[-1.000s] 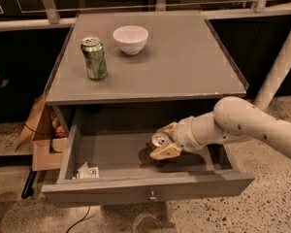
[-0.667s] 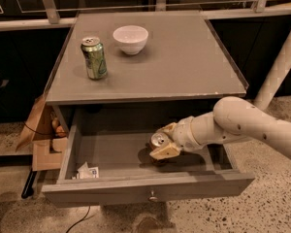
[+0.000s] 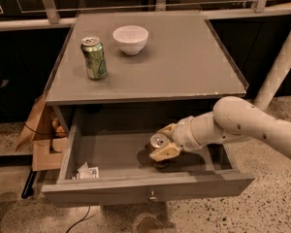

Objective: Pick orange can from top drawer and place on counter

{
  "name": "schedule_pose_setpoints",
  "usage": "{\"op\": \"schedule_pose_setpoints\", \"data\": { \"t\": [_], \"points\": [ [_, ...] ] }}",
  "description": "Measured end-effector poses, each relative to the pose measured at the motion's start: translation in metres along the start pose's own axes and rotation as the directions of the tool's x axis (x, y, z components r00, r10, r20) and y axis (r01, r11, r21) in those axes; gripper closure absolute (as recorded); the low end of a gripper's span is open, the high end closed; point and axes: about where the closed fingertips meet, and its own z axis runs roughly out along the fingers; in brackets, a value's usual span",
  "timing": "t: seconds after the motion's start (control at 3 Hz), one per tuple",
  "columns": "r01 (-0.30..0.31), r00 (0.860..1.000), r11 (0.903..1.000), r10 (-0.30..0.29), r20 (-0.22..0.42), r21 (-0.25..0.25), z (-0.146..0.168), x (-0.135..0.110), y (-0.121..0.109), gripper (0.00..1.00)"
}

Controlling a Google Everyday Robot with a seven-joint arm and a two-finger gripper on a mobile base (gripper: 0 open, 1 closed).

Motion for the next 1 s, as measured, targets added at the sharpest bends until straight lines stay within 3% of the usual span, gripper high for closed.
{"op": "schedule_pose_setpoints", "data": {
  "t": [0.33, 0.67, 1.0],
  "points": [
    [-0.021, 1.0, 0.9998, 0.021, 0.018, -0.002, -0.02, -0.026, -0.001, 1.0],
    [-0.053, 0.998, 0.9984, 0.052, 0.043, 0.02, -0.057, -0.073, -0.007, 1.0],
    [-0.06, 0.996, 0.9943, 0.055, 0.065, 0.088, -0.106, -0.136, -0.023, 1.0]
  ]
}}
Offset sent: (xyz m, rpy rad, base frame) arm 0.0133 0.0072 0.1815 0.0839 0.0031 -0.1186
